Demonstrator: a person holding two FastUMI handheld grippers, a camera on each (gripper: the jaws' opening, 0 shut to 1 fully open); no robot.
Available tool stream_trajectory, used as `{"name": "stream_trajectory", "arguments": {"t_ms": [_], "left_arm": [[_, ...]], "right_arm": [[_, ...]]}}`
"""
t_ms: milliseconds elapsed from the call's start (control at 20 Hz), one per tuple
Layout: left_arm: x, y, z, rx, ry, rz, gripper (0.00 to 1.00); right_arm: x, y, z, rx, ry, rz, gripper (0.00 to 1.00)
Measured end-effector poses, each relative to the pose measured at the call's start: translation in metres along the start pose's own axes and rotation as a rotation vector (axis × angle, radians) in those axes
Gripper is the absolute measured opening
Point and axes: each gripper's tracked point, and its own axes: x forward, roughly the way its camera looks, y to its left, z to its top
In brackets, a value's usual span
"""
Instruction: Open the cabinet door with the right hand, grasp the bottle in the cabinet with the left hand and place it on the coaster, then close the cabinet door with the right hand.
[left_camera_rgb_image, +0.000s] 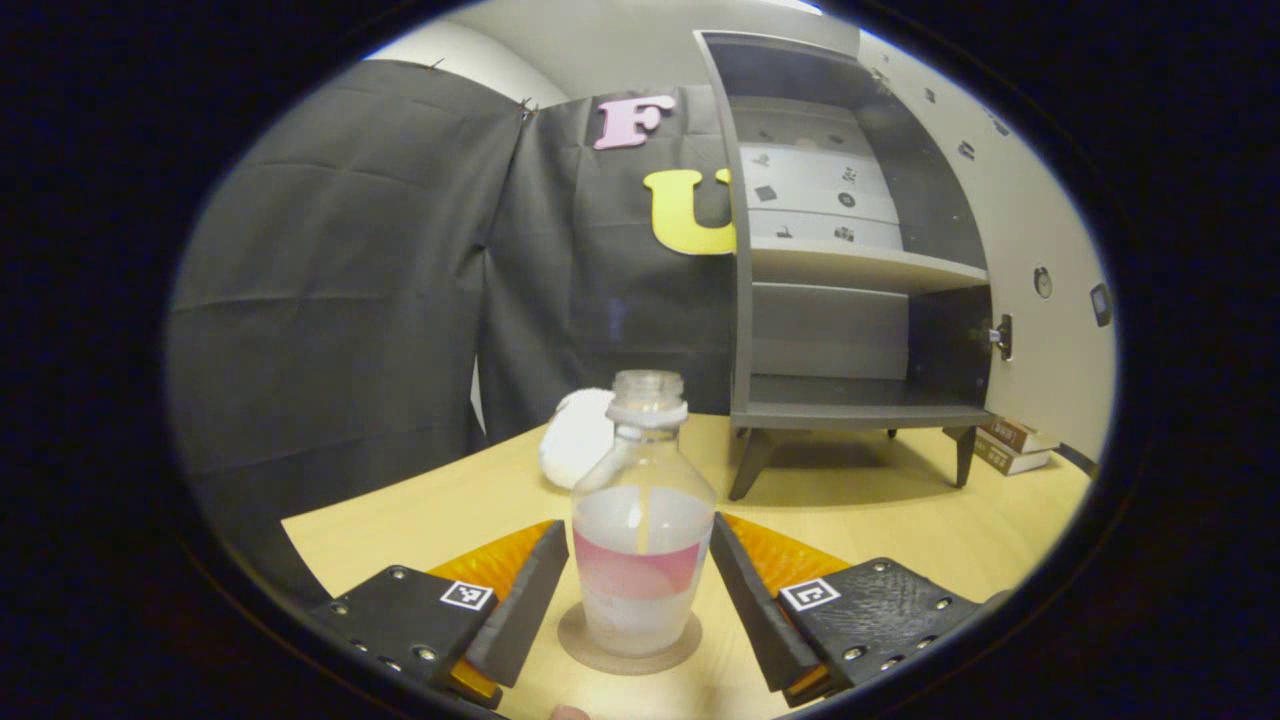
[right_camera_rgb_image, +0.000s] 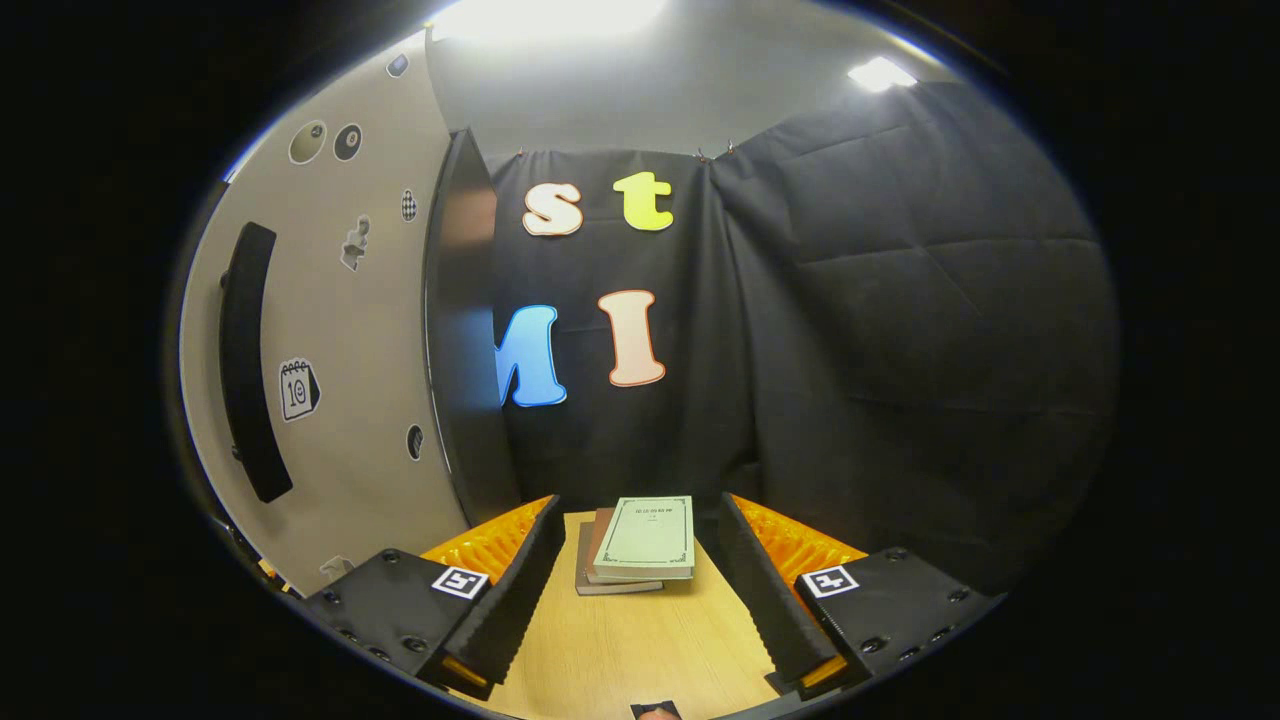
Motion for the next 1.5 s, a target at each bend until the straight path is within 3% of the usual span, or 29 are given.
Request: {"name": "stream_trajectory", "arguments": {"t_ms": [300,750,1100,1350,1500], "left_arm": [[-0.018,-0.002,0.070,0.019,-0.058,0.000,0.88],[-0.083,0.022,0.189,0.064,-0.135,0.069,0.88],[-0.100,0.003,0.230,0.081,-0.155,-0.044,0.89],[-0.100,0.010,0.232,0.056,-0.156,-0.119,0.87],[-0.089,0.020,0.232,0.031,-0.148,-0.139,0.88]], "right_arm": [[-0.005,0.013,-0.002,0.018,0.004,0.060,0.98],[-0.010,0.058,0.035,0.133,-0.001,0.270,0.98],[-0.023,0.121,0.050,0.018,-0.032,0.398,0.98],[-0.032,0.145,0.054,-0.066,-0.074,0.395,0.87],[-0.039,0.171,0.053,-0.074,-0.075,0.417,0.93]]}}
